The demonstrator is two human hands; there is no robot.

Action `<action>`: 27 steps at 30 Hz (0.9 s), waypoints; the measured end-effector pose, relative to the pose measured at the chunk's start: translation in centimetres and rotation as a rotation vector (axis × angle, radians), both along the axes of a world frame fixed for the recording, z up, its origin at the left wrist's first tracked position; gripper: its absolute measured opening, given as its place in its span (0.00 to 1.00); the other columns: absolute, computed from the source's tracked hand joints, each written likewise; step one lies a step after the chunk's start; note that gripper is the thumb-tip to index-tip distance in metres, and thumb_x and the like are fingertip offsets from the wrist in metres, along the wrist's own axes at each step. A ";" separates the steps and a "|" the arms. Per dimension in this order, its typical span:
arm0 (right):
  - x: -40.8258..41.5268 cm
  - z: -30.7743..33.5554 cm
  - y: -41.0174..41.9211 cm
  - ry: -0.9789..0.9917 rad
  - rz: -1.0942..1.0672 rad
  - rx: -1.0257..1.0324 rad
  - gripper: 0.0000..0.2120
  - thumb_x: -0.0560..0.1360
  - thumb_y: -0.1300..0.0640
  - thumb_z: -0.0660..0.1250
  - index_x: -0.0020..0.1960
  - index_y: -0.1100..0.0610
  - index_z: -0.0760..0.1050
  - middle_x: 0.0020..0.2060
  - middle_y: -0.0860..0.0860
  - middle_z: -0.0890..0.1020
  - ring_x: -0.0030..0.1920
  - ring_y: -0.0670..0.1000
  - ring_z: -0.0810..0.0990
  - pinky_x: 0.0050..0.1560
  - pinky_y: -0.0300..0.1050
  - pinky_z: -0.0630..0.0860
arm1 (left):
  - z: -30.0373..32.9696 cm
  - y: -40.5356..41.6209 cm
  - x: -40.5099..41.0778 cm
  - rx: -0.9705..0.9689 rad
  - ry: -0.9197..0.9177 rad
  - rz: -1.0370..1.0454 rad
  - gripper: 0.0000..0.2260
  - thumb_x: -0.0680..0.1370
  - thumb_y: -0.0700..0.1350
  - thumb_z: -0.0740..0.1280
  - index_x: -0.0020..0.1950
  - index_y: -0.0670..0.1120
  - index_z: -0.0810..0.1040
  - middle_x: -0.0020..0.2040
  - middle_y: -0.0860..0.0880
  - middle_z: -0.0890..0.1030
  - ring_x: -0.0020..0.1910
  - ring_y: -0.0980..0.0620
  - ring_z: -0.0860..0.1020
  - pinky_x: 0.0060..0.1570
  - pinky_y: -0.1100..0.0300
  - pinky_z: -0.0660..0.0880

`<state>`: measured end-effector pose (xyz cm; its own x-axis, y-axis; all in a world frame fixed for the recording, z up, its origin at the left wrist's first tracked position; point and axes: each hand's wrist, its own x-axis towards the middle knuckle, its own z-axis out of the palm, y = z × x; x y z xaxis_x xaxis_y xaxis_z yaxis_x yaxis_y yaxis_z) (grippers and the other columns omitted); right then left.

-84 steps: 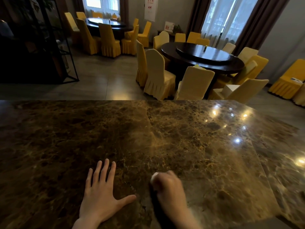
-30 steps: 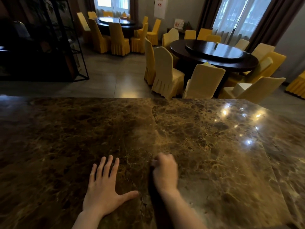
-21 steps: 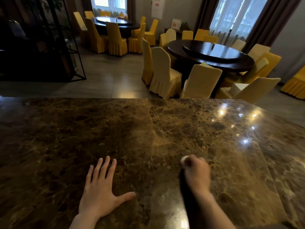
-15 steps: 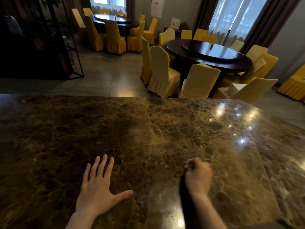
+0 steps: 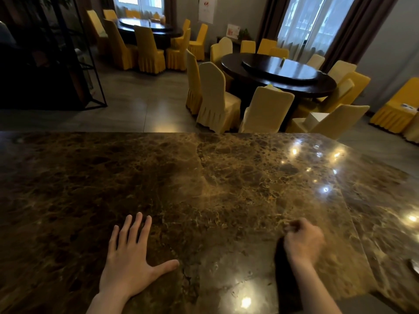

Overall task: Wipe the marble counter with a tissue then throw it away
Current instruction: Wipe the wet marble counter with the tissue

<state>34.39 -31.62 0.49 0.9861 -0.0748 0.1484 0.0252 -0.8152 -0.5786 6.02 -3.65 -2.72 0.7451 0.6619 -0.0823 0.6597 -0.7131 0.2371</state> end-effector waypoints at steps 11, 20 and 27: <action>-5.8 -0.9 5.2 -0.091 0.530 -0.004 0.10 0.70 0.64 0.75 0.38 0.50 0.80 0.34 0.39 0.73 0.38 0.47 0.73 0.37 0.43 0.67 | 0.3 0.0 -0.1 0.007 0.004 -0.008 0.63 0.57 0.91 0.43 0.81 0.54 0.34 0.83 0.52 0.34 0.80 0.50 0.30 0.82 0.43 0.35; -3.9 0.4 5.4 -0.086 0.368 -0.049 0.10 0.71 0.72 0.70 0.38 0.58 0.79 0.38 0.53 0.83 0.41 0.53 0.77 0.41 0.46 0.70 | 0.0 0.0 0.1 0.013 0.004 -0.008 0.63 0.57 0.91 0.43 0.82 0.54 0.34 0.83 0.52 0.33 0.80 0.50 0.29 0.82 0.42 0.35; -10.5 1.2 10.6 -0.097 0.863 -0.129 0.10 0.73 0.69 0.68 0.42 0.54 0.79 0.42 0.47 0.81 0.44 0.47 0.74 0.43 0.40 0.73 | -0.6 0.2 -0.1 0.022 -0.030 -0.011 0.63 0.58 0.90 0.45 0.82 0.54 0.37 0.84 0.52 0.37 0.81 0.50 0.31 0.82 0.41 0.37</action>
<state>23.87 -21.02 1.70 0.6732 0.7146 0.1902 0.7075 -0.5476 -0.4467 5.94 -3.45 -3.30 0.7542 0.6550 -0.0455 0.6446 -0.7254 0.2413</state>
